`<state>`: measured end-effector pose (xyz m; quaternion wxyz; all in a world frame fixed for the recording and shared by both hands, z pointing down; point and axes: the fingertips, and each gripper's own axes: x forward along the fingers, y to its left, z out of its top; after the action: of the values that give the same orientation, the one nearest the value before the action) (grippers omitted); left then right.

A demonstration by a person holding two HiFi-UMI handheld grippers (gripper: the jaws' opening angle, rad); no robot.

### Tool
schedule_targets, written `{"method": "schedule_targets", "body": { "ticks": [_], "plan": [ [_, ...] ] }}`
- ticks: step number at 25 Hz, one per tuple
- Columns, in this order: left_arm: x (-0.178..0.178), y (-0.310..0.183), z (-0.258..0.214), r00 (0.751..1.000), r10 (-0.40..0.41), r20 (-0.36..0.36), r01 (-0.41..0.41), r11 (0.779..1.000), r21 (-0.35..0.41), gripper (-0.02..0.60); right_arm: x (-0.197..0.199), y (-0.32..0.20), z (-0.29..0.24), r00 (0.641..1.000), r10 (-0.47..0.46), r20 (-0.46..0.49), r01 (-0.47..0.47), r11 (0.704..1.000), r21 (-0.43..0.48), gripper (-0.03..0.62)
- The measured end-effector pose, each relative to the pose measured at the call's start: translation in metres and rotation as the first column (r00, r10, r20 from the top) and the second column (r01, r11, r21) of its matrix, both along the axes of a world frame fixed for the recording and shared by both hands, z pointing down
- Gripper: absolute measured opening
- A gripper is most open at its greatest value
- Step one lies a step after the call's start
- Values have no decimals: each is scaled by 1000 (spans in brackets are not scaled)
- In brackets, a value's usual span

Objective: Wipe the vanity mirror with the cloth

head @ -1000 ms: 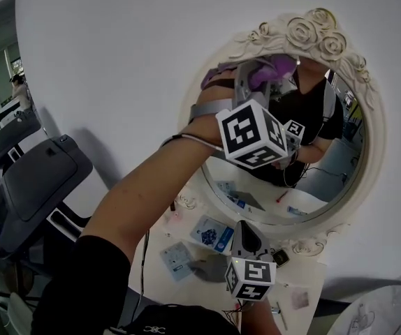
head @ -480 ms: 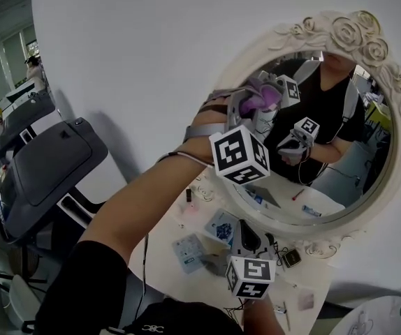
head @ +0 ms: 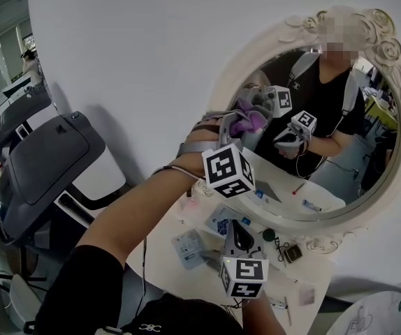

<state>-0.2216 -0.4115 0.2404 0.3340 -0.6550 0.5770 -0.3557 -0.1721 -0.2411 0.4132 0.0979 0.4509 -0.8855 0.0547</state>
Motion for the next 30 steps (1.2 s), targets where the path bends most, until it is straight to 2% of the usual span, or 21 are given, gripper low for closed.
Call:
{"method": "schedule_targets", "body": {
  "ticks": [6, 10, 14, 20, 22, 25, 28, 30],
  "plan": [
    [-4, 0, 50, 1000, -2, -1, 2, 998, -63, 71, 12, -1, 6, 999, 45, -15, -45, 999, -13, 5],
    [-2, -1, 86, 1000, 3, 26, 0, 992, -123, 71, 23, -3, 10, 997, 77, -19, -77, 997, -20, 4],
    [6, 1, 127, 1000, 17, 26, -10, 975, -222, 71, 37, -3, 14, 994, 107, -29, -108, 994, -25, 4],
    [15, 3, 170, 1000, 9, 0, -8, 955, -295, 71, 71, -4, 20, 984, 171, -47, -173, 984, -37, 4],
    [21, 4, 186, 1000, 3, -15, -7, 943, -332, 71, 83, -5, 24, 981, 189, -48, -191, 980, -47, 4],
    [35, 6, 217, 998, -1, -62, -26, 902, -432, 71, 96, -6, 28, 978, 205, -44, -207, 976, -60, 5],
    [50, 9, 240, 998, 0, -59, -27, 886, -462, 71, 103, -5, 29, 978, 205, -45, -208, 976, -60, 4],
    [61, 11, 255, 998, 6, -68, -39, 869, -494, 71, 110, -6, 29, 977, 208, -49, -210, 976, -56, 5]
  ]
}}
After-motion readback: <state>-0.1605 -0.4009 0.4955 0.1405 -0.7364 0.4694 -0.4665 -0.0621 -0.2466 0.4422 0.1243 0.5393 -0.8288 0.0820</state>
